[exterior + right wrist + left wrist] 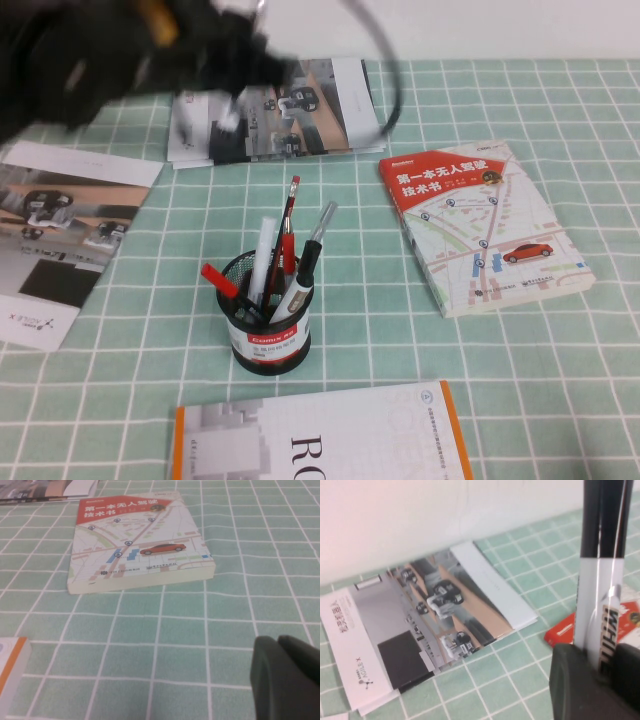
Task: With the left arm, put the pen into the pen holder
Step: Place the pen onto the pen holder
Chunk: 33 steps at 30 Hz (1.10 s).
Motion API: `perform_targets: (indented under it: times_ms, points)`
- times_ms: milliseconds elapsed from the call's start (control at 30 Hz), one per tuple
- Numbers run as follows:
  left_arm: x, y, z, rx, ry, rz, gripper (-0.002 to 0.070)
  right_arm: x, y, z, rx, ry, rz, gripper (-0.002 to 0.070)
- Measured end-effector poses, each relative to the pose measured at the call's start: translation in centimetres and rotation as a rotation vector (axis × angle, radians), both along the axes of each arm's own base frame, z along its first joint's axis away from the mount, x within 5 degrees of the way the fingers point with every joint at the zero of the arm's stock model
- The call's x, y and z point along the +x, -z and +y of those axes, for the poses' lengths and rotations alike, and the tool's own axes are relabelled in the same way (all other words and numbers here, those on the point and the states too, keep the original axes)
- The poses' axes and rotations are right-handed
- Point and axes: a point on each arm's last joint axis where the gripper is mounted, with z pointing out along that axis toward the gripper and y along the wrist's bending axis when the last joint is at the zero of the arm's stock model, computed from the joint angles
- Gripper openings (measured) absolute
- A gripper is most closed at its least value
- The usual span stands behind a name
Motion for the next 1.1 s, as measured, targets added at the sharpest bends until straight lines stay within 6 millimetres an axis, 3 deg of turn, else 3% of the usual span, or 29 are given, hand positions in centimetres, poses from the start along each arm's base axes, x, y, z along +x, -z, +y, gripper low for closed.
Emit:
perform_targets:
  times_ms: [200, 367, 500, 733, 1100]
  points:
    - [-6.7, 3.0, 3.6, -0.136, 0.025, -0.172, 0.0108, 0.0, 0.0, 0.0, 0.000, 0.000, 0.000, -0.0020]
    - [-9.7, 6.1, 5.1, -0.213, 0.028, -0.201, 0.0108, 0.0, 0.0, 0.0, 0.000, 0.000, 0.000, -0.0020]
    - [-10.8, 8.4, 5.1, -0.254, 0.059, -0.206, 0.0108, 0.0, 0.0, 0.0, 0.000, 0.000, 0.000, -0.0020]
    - [-12.7, 10.5, 4.0, -0.335, 0.233, -0.311, 0.0108, 0.0, 0.0, 0.0, 0.000, 0.000, 0.000, -0.0020]
    - [-11.9, 14.1, 2.7, -0.351, 0.292, -0.260, 0.0108, 0.0, 0.0, 0.0, 0.000, 0.000, 0.000, -0.0020]
